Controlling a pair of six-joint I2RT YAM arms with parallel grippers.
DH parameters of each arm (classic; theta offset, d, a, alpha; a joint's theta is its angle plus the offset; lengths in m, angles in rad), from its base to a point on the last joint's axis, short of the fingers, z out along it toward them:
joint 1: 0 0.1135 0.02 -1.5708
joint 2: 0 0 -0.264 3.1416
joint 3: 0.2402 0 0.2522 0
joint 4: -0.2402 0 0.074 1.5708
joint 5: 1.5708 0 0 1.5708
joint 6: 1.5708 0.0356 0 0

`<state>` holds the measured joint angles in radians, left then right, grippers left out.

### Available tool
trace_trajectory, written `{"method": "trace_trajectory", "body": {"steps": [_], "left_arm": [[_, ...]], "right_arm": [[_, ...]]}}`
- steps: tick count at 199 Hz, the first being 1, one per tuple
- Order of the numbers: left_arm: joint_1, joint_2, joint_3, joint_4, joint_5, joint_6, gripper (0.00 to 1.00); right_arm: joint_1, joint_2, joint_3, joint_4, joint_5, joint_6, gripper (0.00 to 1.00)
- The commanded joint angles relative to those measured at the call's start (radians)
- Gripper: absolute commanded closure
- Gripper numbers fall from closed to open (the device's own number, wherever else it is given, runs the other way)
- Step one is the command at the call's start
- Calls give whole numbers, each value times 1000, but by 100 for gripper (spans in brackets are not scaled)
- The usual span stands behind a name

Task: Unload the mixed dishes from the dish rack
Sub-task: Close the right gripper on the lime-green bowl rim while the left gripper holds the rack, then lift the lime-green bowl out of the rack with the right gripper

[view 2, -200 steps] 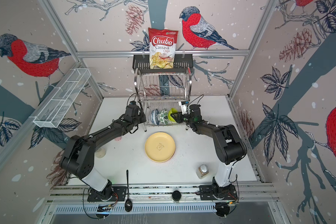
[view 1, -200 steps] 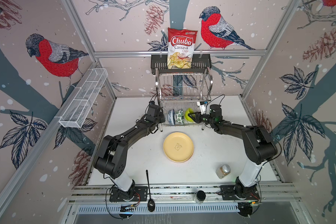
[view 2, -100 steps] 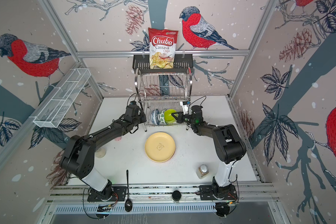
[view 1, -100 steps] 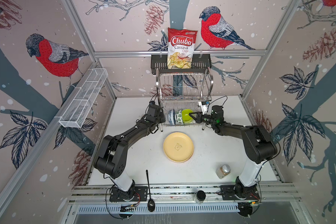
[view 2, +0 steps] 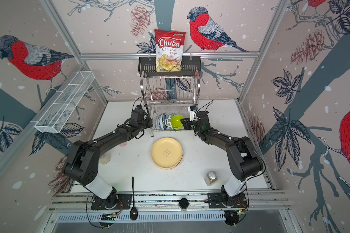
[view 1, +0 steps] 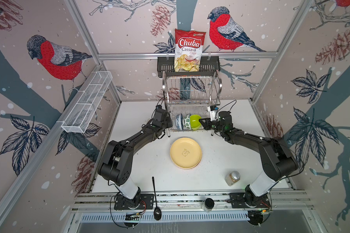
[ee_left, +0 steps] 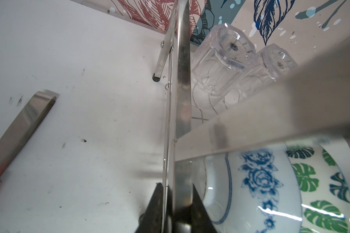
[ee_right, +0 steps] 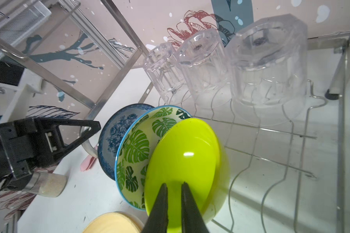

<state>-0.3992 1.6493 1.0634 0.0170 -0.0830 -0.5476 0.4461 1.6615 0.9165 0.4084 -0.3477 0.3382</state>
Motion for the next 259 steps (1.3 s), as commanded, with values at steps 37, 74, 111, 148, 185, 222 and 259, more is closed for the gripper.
{"method": "trace_trajectory", "body": {"steps": [37,74,111,148,185,222,259], "left_arm": [[3,2,-16,-75,-29,-82,89],[3,3,-17,-72,-23,-84,89],[3,4,-19,-72,-22,-84,89],[3,4,-20,-72,-20,-84,89],[3,9,-19,-69,-20,-83,89],[3,12,-22,-68,-20,-83,89],[3,10,-24,-67,-21,-83,89]], "right_arm": [[82,25,105,-242,419,-36,56],[102,92,170,-279,498,18,48],[108,171,254,-337,542,55,48],[99,215,281,-359,489,91,64],[83,216,256,-331,430,127,83],[47,190,206,-271,353,173,96],[26,134,145,-196,291,206,100]]}}
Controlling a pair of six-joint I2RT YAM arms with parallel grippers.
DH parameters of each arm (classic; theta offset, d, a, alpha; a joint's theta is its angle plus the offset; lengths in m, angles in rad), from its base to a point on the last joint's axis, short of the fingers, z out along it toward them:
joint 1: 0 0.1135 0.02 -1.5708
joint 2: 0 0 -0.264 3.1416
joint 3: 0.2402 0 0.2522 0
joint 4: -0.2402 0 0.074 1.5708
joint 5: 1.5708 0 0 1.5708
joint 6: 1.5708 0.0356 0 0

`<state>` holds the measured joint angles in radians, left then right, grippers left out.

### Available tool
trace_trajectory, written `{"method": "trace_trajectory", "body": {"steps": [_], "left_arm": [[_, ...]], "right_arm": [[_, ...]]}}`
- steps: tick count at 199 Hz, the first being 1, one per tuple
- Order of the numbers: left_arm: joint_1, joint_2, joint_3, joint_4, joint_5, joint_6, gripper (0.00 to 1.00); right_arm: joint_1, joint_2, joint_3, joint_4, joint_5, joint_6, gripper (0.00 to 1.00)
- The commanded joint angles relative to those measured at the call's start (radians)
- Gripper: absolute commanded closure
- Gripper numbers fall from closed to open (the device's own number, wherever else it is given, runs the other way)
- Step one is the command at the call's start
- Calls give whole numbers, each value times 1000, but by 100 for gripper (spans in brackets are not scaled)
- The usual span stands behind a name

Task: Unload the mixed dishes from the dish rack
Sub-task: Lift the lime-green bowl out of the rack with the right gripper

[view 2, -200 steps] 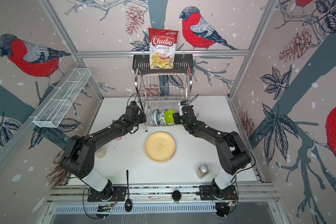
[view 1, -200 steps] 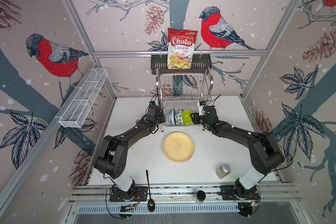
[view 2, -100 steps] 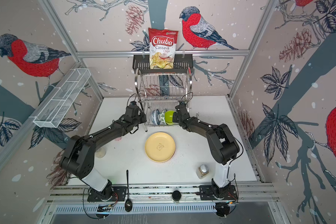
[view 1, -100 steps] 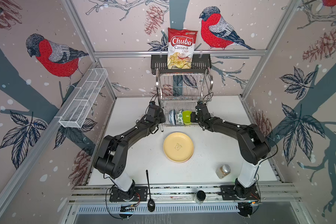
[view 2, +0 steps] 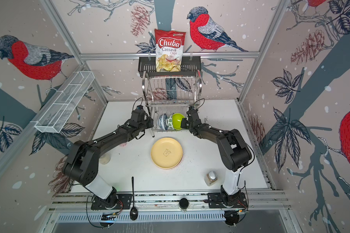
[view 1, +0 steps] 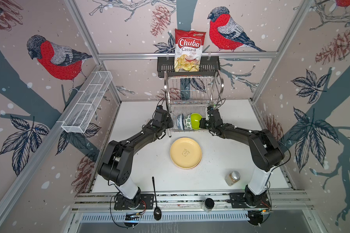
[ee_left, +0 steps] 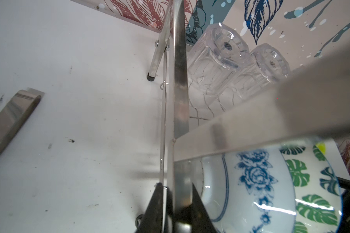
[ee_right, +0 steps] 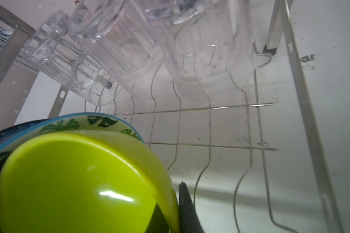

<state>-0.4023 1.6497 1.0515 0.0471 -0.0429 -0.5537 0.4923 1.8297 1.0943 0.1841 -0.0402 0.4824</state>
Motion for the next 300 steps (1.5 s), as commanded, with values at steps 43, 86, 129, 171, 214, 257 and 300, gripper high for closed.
{"method": "trace_trajectory", "body": {"steps": [43,86,129,171,214,257,300], "left_arm": [[6,7,-21,-96,-67,-77,89],[6,1,-25,-96,-76,-78,89],[6,-7,-26,-98,-85,-77,89],[6,-12,-30,-98,-91,-79,89],[6,-15,-25,-98,-86,-77,89],[6,-35,-26,-105,-115,-90,87],[6,-70,-31,-104,-127,-91,76]], "right_arm": [[-27,-104,-78,58,-4,88,100],[-30,-148,-92,35,49,94,100],[-32,-201,-122,31,74,96,100],[-29,-297,-183,43,59,91,100],[-23,-436,-269,20,71,100,100],[28,-585,-367,-76,117,116,100],[68,-714,-436,-297,160,107,100]]}}
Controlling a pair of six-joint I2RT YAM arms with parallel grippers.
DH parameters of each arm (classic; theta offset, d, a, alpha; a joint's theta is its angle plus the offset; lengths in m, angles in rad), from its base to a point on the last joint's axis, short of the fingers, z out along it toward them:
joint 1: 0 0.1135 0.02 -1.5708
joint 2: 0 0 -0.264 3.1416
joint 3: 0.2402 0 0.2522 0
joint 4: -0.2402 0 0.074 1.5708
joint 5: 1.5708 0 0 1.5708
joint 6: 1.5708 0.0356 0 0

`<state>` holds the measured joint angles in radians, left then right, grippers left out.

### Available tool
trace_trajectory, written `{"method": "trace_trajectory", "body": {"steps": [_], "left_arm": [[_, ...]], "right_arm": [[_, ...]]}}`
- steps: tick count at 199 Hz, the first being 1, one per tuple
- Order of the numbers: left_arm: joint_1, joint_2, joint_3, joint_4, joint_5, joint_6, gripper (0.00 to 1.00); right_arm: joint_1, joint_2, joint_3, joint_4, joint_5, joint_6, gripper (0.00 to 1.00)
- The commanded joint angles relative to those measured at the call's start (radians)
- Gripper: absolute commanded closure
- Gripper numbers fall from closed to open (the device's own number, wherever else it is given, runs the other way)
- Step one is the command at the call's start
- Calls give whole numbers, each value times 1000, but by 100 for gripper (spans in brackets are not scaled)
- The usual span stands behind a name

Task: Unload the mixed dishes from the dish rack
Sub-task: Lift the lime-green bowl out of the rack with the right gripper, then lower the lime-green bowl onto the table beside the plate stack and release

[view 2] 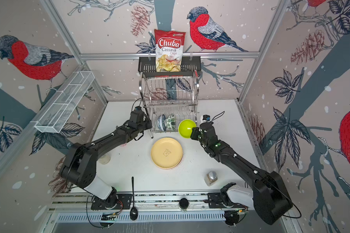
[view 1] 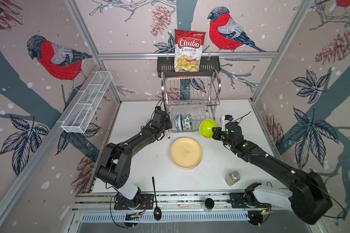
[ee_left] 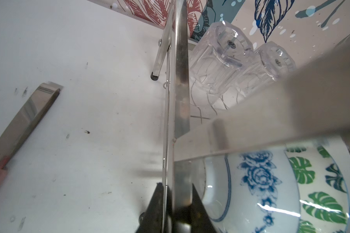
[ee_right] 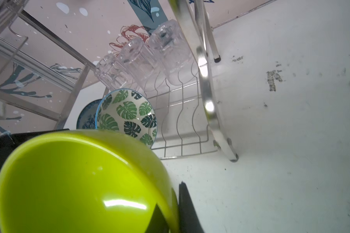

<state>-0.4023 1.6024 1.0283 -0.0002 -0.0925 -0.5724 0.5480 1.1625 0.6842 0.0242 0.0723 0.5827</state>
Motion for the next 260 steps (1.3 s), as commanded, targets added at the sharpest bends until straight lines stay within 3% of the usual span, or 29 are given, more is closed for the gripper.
{"method": "trace_trajectory", "body": {"steps": [1,44,115,130,174,221,260], "left_arm": [[6,-24,-8,-57,-78,-73,76],[6,-62,-25,-39,-75,-80,64],[6,-113,-115,-1,-44,-104,39],[6,-116,-124,-1,-37,-108,32],[6,-138,-140,-8,-32,-102,25],[6,-191,-172,2,-27,-117,8],[6,-223,-200,0,-16,-120,5]], "right_arm": [[12,-48,-28,-141,47,7,100],[32,-53,-47,-328,58,22,100],[37,116,21,-450,78,20,100],[22,136,28,-443,60,19,100],[-12,175,10,-415,23,23,100],[-32,188,-20,-409,7,22,97],[-38,167,-38,-390,-1,34,89]]}}
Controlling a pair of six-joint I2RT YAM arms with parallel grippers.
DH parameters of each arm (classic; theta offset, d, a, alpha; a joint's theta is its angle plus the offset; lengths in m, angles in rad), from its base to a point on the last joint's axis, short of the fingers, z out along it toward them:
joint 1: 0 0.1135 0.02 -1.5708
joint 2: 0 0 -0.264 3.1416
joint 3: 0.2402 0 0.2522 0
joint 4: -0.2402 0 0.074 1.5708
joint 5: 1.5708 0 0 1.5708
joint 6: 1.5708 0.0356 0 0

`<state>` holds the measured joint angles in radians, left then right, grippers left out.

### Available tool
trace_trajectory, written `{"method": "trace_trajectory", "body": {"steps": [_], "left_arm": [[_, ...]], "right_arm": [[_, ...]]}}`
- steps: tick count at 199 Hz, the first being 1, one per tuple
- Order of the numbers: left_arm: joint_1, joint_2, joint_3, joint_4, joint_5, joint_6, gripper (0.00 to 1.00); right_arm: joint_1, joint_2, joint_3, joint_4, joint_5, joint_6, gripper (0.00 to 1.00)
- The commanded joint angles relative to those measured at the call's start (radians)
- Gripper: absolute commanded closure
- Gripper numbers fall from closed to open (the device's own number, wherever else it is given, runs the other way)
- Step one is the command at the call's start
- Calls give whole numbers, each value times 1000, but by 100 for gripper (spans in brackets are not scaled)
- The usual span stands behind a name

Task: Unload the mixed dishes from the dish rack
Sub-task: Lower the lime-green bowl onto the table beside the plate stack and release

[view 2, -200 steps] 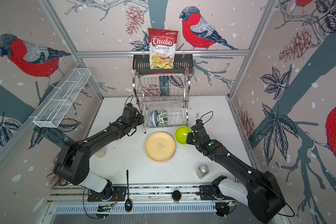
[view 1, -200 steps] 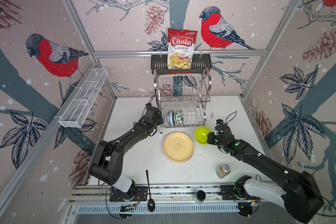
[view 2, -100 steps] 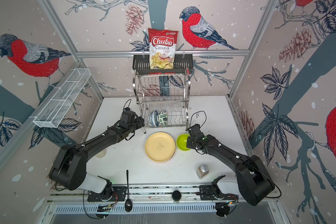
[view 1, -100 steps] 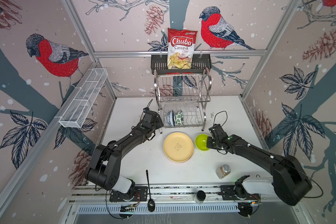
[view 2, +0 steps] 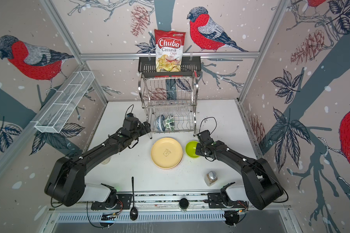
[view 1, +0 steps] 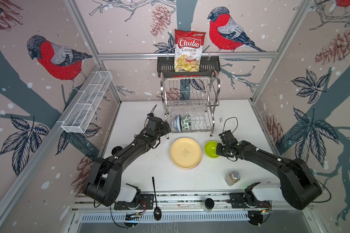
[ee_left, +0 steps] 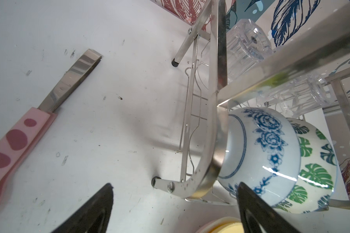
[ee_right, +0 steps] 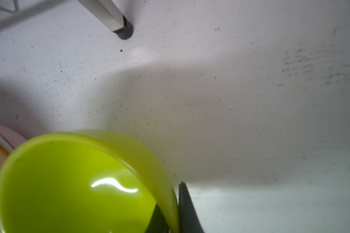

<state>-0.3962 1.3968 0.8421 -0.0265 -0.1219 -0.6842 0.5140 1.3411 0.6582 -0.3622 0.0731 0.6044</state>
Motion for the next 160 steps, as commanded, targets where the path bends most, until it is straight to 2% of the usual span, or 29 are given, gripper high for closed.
{"method": "trace_trajectory", "body": {"steps": [1,26,49,112,160], "left_arm": [[0,-18,-14,26,14,-8,5],[0,-43,-34,27,20,-10,5],[0,-74,-56,27,21,-10,5],[0,-164,-125,44,47,-20,5],[0,-204,-169,70,40,-12,5]], "right_arm": [[-3,-13,-13,-2,-2,13,89],[-3,-32,-26,9,-7,23,76],[-3,-60,-34,12,-2,28,69],[3,-210,-44,25,-4,20,62],[51,-439,-83,159,9,37,58]]}}
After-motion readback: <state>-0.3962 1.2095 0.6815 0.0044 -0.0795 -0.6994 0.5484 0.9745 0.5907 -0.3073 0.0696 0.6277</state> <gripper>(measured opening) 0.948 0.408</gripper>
